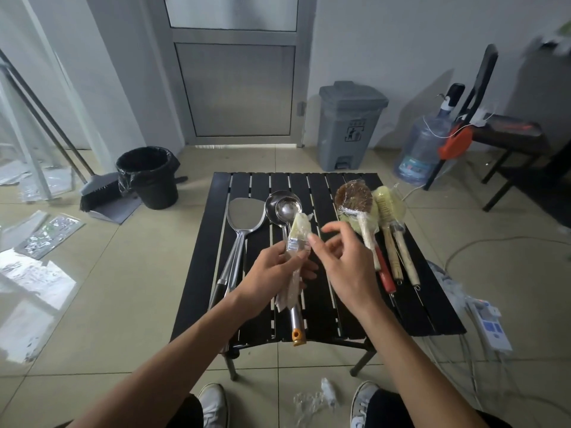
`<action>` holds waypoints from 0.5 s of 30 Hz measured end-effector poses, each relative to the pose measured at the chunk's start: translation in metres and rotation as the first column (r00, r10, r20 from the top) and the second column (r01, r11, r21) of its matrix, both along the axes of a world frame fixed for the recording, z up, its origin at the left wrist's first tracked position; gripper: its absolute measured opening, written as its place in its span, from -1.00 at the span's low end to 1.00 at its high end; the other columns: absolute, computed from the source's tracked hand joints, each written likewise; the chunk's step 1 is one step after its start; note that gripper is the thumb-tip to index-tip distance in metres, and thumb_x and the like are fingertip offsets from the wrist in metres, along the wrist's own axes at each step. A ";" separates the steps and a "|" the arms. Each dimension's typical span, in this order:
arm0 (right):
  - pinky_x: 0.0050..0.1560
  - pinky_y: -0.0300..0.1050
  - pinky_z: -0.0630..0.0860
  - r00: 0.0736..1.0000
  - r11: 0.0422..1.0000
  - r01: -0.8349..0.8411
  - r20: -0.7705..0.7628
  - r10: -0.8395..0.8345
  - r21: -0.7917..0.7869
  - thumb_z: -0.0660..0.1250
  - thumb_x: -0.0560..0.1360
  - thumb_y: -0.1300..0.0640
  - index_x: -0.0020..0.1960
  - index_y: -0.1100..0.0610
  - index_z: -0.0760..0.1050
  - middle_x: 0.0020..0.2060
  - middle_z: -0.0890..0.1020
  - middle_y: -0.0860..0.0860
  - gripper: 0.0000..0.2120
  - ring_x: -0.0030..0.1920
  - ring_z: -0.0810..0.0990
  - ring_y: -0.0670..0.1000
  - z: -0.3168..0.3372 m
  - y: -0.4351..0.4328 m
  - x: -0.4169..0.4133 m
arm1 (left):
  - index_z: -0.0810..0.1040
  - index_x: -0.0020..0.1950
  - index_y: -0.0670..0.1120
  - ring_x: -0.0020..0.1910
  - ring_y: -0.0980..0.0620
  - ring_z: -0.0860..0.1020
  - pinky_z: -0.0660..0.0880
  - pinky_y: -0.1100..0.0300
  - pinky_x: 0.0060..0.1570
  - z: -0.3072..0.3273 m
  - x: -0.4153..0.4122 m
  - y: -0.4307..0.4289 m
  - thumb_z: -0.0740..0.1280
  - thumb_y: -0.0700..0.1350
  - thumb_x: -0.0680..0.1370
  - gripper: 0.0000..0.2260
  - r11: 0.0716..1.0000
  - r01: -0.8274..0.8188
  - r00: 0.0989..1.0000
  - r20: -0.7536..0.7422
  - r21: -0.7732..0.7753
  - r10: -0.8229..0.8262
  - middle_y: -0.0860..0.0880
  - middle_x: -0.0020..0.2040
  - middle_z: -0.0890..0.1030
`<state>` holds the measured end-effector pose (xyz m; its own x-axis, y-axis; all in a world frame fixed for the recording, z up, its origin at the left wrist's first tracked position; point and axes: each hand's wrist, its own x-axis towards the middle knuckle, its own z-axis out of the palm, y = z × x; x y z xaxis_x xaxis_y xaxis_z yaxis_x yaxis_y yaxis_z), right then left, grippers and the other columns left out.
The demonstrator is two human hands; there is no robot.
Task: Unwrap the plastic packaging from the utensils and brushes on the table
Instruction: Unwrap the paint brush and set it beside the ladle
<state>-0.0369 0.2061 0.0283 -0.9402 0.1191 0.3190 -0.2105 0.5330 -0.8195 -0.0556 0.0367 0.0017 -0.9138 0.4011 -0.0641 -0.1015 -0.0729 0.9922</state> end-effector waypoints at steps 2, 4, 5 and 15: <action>-0.23 -0.35 0.53 0.999 0.999 0.042 -0.019 -0.043 -0.027 0.43 0.53 -0.20 0.21 -0.01 0.55 -0.22 0.62 -0.10 -0.63 -0.17 0.62 -0.16 0.003 0.004 -0.006 | 0.54 0.31 -0.19 0.05 -0.17 0.71 0.64 0.07 -0.01 0.000 0.001 -0.001 0.31 -0.09 0.71 -0.76 0.998 0.046 0.998 -0.033 -0.039 -0.048 -0.21 0.08 0.71; -0.17 -0.36 0.53 0.996 0.997 0.072 -0.047 -0.074 -0.038 0.45 0.51 -0.22 0.21 -0.03 0.58 -0.17 0.63 -0.13 -0.62 -0.14 0.61 -0.16 0.006 0.004 -0.010 | 0.54 0.31 -0.17 0.02 -0.15 0.72 0.65 0.08 0.00 0.001 0.002 0.000 0.31 -0.08 0.72 -0.77 0.994 0.065 0.995 -0.064 -0.083 -0.070 -0.19 0.08 0.71; -0.14 -0.37 0.53 0.995 0.996 0.080 -0.060 -0.082 -0.038 0.46 0.51 -0.20 0.20 -0.03 0.60 -0.15 0.64 -0.14 -0.65 -0.12 0.61 -0.17 0.007 0.004 -0.011 | 0.54 0.30 -0.17 0.01 -0.14 0.72 0.66 0.06 0.01 0.001 0.002 0.000 0.31 -0.08 0.71 -0.78 0.992 0.067 0.994 -0.078 -0.104 -0.076 -0.19 0.08 0.71; -0.04 -0.13 0.65 0.999 0.997 -0.021 0.044 0.024 -0.078 0.45 0.58 -0.02 0.19 0.02 0.67 -0.06 0.71 -0.11 -0.77 -0.06 0.68 -0.10 0.012 0.017 -0.018 | 0.52 0.31 -0.16 -0.07 -0.06 0.71 0.65 0.10 -0.03 0.002 0.002 -0.001 0.31 -0.10 0.71 -0.79 0.984 0.106 0.986 -0.110 -0.143 -0.122 -0.18 0.08 0.72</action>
